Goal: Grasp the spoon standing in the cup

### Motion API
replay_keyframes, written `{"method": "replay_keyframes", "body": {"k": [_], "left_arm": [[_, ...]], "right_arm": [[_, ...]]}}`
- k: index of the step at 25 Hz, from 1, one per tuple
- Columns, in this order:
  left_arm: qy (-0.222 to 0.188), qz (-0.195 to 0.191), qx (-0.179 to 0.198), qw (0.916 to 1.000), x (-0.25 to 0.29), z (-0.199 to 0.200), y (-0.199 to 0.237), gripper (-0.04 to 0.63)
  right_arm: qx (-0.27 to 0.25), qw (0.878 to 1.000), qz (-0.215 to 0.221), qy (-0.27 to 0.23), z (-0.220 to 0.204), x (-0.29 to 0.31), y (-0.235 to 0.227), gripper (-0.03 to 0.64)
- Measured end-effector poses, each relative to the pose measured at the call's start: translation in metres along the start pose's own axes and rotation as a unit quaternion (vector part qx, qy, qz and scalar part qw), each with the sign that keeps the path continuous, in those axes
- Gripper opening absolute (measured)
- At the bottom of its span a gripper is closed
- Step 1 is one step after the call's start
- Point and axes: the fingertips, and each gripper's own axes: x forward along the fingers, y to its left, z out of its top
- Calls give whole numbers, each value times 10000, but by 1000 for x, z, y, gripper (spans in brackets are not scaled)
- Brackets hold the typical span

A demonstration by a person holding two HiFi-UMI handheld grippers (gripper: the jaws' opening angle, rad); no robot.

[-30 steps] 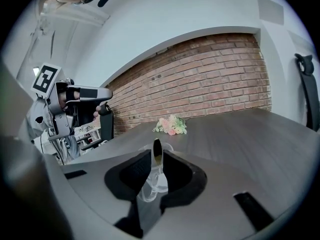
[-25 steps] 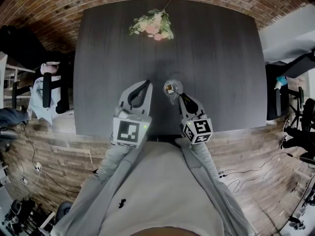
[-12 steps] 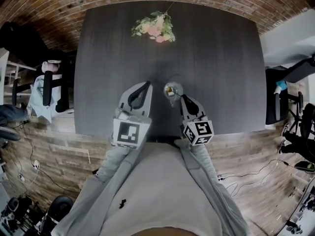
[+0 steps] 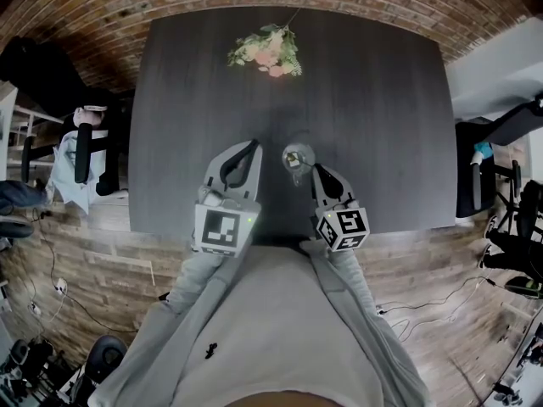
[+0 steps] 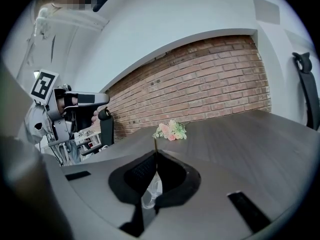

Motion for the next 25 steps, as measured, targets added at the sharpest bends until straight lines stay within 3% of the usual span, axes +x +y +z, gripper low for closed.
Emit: {"method": "replay_keyframes", "body": {"k": [3,9,25], "left_arm": [[10,51,-143,9999,-2,3,0,18],[-131,-20,90,9999,-5,9,-1,18],[-351,24,119,9993,-17,28,-11,18]], "right_arm": [[50,10000,13,-45,4,-3,1,20],[50,9999,-47,-148,12,-11,-1,20],[-381,9953,-12,-895,75,-44,7,20]]}}
